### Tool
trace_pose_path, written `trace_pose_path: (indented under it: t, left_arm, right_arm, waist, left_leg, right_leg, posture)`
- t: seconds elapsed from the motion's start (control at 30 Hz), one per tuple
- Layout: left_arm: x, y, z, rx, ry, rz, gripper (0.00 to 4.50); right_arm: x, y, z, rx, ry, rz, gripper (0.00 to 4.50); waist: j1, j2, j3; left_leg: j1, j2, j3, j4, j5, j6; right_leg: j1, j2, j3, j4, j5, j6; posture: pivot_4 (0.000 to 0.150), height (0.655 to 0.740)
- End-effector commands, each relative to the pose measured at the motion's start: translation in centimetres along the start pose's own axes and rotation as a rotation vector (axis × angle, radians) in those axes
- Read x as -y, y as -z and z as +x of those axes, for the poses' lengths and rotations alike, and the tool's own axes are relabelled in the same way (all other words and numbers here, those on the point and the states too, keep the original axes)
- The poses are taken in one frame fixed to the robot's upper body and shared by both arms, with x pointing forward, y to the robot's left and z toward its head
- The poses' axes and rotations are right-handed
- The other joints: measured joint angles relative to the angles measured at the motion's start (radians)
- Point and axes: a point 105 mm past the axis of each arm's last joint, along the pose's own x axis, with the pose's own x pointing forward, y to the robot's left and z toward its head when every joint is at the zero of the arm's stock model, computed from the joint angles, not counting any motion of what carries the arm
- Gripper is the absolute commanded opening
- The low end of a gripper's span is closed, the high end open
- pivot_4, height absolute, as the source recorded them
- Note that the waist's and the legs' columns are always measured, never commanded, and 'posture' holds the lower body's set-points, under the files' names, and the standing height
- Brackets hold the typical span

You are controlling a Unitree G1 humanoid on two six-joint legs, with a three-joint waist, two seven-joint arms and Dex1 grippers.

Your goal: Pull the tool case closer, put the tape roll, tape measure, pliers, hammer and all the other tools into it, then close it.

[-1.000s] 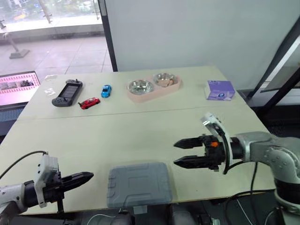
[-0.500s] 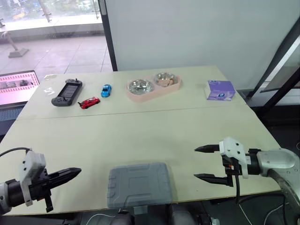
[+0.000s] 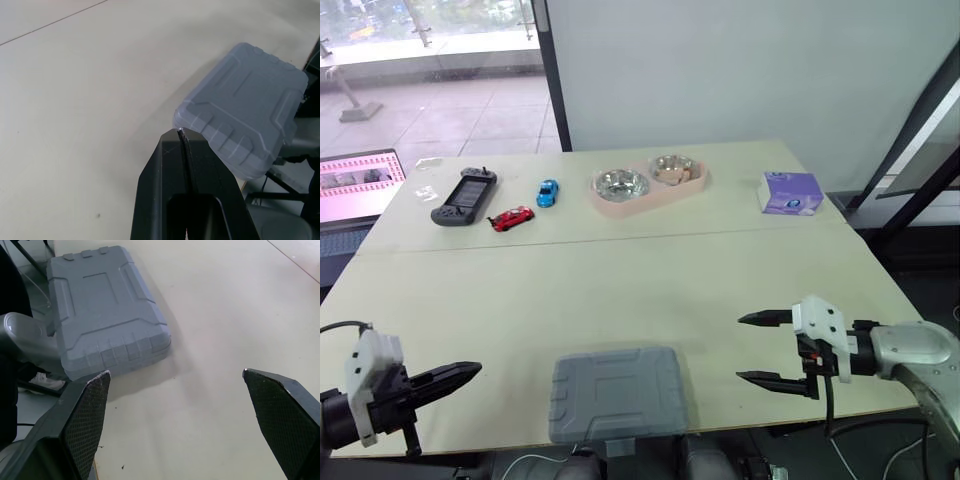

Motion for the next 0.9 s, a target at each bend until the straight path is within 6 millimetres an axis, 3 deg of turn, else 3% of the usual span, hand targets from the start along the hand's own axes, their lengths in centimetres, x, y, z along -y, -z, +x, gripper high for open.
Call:
trace_pose_path:
  t: [0.03, 0.23, 0.43, 0.47, 0.53, 0.7, 0.9]
  left_arm:
    - [-0.3, -0.3, -0.6, 0.015, -0.021, 0.030, 0.00]
    - [-0.5, 0.2, -0.7, 0.009, -0.020, 0.037, 0.00]
    - [-0.7, 0.5, -0.7, 0.006, -0.015, 0.043, 0.00]
    - [-0.7, 0.6, -0.7, 0.005, -0.013, 0.042, 0.00]
    - [-0.7, 0.7, -0.8, 0.003, -0.013, 0.041, 0.00]
    - [-0.8, 1.0, -0.8, -0.002, -0.010, 0.045, 0.00]
    - [-0.7, 1.2, -0.7, 0.000, -0.010, 0.063, 0.00]
  right_arm:
    - [0.2, -0.5, -0.2, 0.015, 0.006, -0.026, 4.47]
    - [-0.1, -0.3, 0.0, -0.026, -0.039, 0.051, 4.47]
    - [-0.6, -1.6, 0.3, 0.019, -0.082, -0.035, 4.47]
    - [-0.5, -1.5, 0.4, 0.018, -0.070, -0.014, 4.47]
    - [-0.3, -1.3, 0.4, 0.004, -0.065, 0.015, 4.47]
    - [-0.2, -1.0, 0.4, -0.011, -0.060, 0.005, 4.47]
    - [-0.1, -0.9, 0.5, -0.018, -0.065, 0.004, 4.47]
  waist:
    - [0.000, 0.000, 0.000]
    - [0.001, 0.000, 0.000]
    - [-0.003, -0.001, 0.003]
    - [-0.010, -0.001, 0.003]
    - [-0.011, 0.004, 0.003]
    - [0.025, 0.005, 0.004]
    - [0.029, 0.005, 0.004]
  left_leg:
    - [0.000, 0.000, 0.000, 0.000, 0.000, 0.000]
    - [0.000, 0.000, 0.000, 0.000, 0.000, 0.000]
    - [0.000, 0.000, 0.000, 0.000, 0.000, 0.000]
    - [-0.005, -0.006, -0.009, -0.002, 0.000, 0.000]
    - [-0.001, -0.021, -0.032, 0.000, 0.001, 0.001]
    - [-0.003, -0.020, -0.030, 0.001, 0.001, -0.001]
    - [-0.003, -0.020, -0.028, 0.001, 0.001, -0.001]
  right_leg:
    - [0.000, 0.000, 0.000, 0.000, 0.000, 0.000]
    - [0.000, 0.000, 0.000, 0.000, 0.000, 0.000]
    - [0.000, 0.000, 0.000, 0.000, 0.000, 0.000]
    - [0.008, -0.008, -0.010, 0.001, -0.002, 0.003]
    - [0.017, -0.025, -0.030, 0.008, -0.014, 0.006]
    - [0.012, -0.023, -0.027, 0.005, -0.014, 0.006]
    - [0.012, -0.023, -0.027, 0.003, -0.013, 0.005]
  posture:
    - [0.150, 0.7360]
    - [0.150, 0.7360]
    - [0.150, 0.7360]
    - [0.150, 0.7360]
    - [0.150, 0.7360]
    - [0.150, 0.7360]
    - [0.150, 0.7360]
